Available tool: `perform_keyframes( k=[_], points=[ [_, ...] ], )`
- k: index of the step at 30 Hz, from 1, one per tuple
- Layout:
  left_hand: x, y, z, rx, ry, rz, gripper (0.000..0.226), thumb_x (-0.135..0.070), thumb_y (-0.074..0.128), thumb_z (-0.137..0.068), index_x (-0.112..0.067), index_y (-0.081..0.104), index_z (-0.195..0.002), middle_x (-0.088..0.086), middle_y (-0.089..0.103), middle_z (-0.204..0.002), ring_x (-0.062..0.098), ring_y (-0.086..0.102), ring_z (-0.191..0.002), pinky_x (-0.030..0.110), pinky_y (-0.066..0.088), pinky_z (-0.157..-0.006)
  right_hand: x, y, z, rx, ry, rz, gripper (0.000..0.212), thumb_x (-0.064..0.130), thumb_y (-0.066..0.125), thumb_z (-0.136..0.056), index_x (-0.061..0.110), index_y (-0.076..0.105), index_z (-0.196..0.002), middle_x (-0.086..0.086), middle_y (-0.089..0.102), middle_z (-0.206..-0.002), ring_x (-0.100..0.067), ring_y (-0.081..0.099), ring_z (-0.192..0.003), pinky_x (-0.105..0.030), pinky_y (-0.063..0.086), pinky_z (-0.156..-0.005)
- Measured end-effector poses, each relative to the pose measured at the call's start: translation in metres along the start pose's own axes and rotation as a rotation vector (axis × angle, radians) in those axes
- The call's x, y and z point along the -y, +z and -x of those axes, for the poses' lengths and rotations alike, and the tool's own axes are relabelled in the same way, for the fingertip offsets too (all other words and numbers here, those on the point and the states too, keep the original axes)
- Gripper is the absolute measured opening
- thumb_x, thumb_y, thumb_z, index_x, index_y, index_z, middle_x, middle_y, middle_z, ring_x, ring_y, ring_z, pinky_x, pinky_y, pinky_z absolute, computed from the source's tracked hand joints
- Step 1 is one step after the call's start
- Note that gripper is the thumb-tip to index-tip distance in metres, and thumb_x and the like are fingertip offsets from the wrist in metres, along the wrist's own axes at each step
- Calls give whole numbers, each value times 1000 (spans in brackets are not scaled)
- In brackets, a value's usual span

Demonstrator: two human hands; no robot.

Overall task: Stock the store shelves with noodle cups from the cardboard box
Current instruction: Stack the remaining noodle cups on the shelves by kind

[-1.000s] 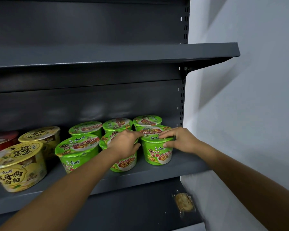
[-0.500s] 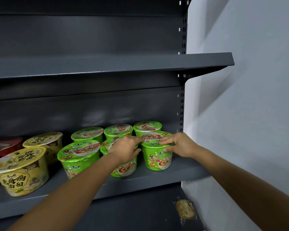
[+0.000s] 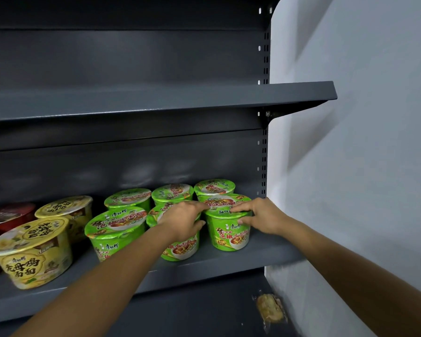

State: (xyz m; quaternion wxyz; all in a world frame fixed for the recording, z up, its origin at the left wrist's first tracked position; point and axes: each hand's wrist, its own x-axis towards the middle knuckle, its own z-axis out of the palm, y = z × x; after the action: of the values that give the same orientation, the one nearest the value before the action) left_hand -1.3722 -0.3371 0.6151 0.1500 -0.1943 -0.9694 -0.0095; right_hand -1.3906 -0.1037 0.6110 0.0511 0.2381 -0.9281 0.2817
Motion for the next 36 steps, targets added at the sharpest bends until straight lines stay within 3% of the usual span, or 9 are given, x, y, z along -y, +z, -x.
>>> perform_keyframes(
  k=[7,16,21,24,29,32,36],
  points=[
    [7,1,2,-5,0,29,51,-34,53,-93,-25,41,-141,-1,49,-141,20,48,-126,33,42,-101,3,3,1,-27,-56,27,35,23,69,-86,24,65,-121,4,56,-135,-7,48,-127,-7,27,-97],
    [7,1,6,-56,22,53,48,-33,53,-94,-25,44,-140,-1,56,-134,20,54,-118,28,41,-94,0,-1,-2,26,-48,-64,34,17,70,-84,22,67,-118,1,60,-130,-8,49,-126,-22,35,-108],
    [7,0,4,-41,27,47,50,-36,54,-93,-25,43,-141,0,57,-132,21,55,-114,28,43,-90,3,-2,0,13,-31,-36,35,19,70,-85,25,66,-119,3,60,-130,-9,54,-120,-13,39,-95],
    [8,-6,5,-26,26,65,48,-41,51,-95,-25,46,-139,2,65,-112,20,59,-100,26,42,-77,8,-5,1,29,-12,15,37,22,70,-84,27,65,-121,6,58,-132,-10,55,-118,-11,37,-92],
    [13,-19,10,-81,34,108,35,-36,45,-98,-22,58,-128,2,68,-114,20,62,-103,29,47,-83,21,-6,0,1,-53,82,39,32,67,-87,28,61,-126,9,52,-139,-7,46,-128,-6,26,-87],
    [17,-25,17,-102,24,79,32,-32,46,-98,-21,61,-125,1,67,-117,20,62,-105,29,47,-85,36,-2,-3,-22,-112,60,36,29,64,-89,26,62,-125,6,57,-134,-9,50,-124,-9,31,-91],
    [28,-30,33,-129,-12,55,30,-31,48,-97,-20,64,-120,1,68,-116,22,62,-104,32,48,-85,59,15,-11,-52,-184,66,32,28,63,-90,27,64,-122,6,63,-126,-12,58,-116,-22,41,-98]
  ],
)
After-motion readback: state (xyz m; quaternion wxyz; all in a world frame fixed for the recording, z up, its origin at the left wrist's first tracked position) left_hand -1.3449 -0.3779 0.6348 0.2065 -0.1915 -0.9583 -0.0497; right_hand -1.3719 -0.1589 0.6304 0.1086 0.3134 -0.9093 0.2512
